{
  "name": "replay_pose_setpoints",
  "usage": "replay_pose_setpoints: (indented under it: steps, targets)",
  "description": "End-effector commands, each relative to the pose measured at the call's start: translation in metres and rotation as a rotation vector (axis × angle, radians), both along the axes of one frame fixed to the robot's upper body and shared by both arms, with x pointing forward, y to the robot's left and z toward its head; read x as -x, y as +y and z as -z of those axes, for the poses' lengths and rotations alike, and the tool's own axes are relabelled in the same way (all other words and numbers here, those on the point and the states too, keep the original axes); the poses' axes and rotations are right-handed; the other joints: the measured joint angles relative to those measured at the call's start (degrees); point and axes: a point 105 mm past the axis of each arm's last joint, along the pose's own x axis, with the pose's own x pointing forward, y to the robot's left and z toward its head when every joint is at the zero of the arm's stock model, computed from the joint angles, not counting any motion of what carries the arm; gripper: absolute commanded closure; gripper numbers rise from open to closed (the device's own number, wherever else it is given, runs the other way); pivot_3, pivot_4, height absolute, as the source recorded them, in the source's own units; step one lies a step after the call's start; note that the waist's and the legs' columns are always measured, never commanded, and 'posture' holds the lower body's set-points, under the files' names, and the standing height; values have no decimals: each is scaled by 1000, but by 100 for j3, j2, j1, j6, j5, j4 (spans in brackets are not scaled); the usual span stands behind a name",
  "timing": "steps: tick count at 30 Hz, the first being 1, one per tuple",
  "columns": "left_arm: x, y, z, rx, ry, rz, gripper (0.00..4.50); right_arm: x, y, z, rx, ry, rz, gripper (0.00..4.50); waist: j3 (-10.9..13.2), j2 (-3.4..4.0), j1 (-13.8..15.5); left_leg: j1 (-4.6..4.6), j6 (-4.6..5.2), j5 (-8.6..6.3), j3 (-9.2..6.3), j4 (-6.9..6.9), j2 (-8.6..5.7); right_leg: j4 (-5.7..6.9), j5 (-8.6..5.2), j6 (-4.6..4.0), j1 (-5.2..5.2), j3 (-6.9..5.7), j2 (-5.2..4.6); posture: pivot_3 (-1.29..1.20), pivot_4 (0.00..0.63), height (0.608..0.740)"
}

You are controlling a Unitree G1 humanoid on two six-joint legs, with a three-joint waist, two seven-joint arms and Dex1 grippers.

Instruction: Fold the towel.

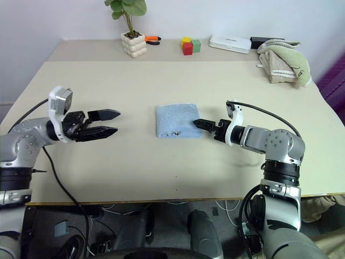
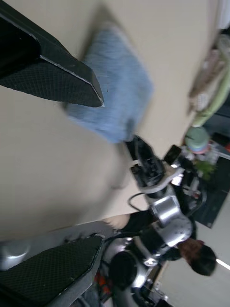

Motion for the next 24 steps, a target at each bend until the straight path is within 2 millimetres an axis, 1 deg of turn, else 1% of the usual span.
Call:
replay_pose_setpoints:
  steps: [1, 7, 15, 17, 18, 19, 23, 24]
  targets:
    - [4, -3, -7, 5, -39, 1, 152, -5, 5, -13, -26, -39, -15, 147, 0, 0, -1, 0, 0, 0, 0, 0, 1, 1, 0, 0, 0, 0, 1, 0, 150, 740]
    - [4, -6, -10, 33, -30, -19, 152, -9, 16, -11, -67, -18, -28, 147, 0, 0, -4, 0, 0, 0, 1, 0, 2, 0, 1, 2, -1, 0, 3, 0, 150, 740]
    - [1, -7, -14, 37, -47, -41, 152, -10, 31, -2, -119, 21, -49, 147, 0, 0, -13, 0, 0, 0, 1, 0, 3, 0, 2, 3, -1, 0, 4, 0, 150, 740]
    - [0, -6, -14, 38, -51, -52, 0, -9, 35, 1, -130, 32, -53, 671, 0, 0, -16, 1, 0, 0, 1, 0, 3, 1, 2, 3, -1, 0, 4, 0, 150, 740]
    - [-1, -6, -14, 39, -51, -55, 0, -9, 37, 1, -141, 33, -57, 938, 0, 0, -20, 1, 0, 0, 1, -1, 4, 1, 1, 3, -2, 0, 5, 0, 150, 740]
    - [-1, -6, -14, 39, -51, -58, 0, -10, 39, 1, -148, 34, -57, 1367, 0, 0, -24, 1, 0, 0, 2, -2, 4, 1, 2, 3, -4, 0, 5, 0, 150, 740]
    - [-3, -5, -14, 36, -50, -76, 0, -12, 40, -2, -162, 29, -51, 3400, 1, 1, -19, -3, 0, 0, 4, -6, 4, 2, 2, 3, -10, 2, 5, 0, 150, 740]
    - [-4, -5, -14, 38, -49, -81, 0, -13, 39, -2, -159, 26, -48, 3848, 1, 1, -17, -3, 0, 0, 5, -5, 4, 2, 2, 3, -10, 2, 5, 0, 150, 740]
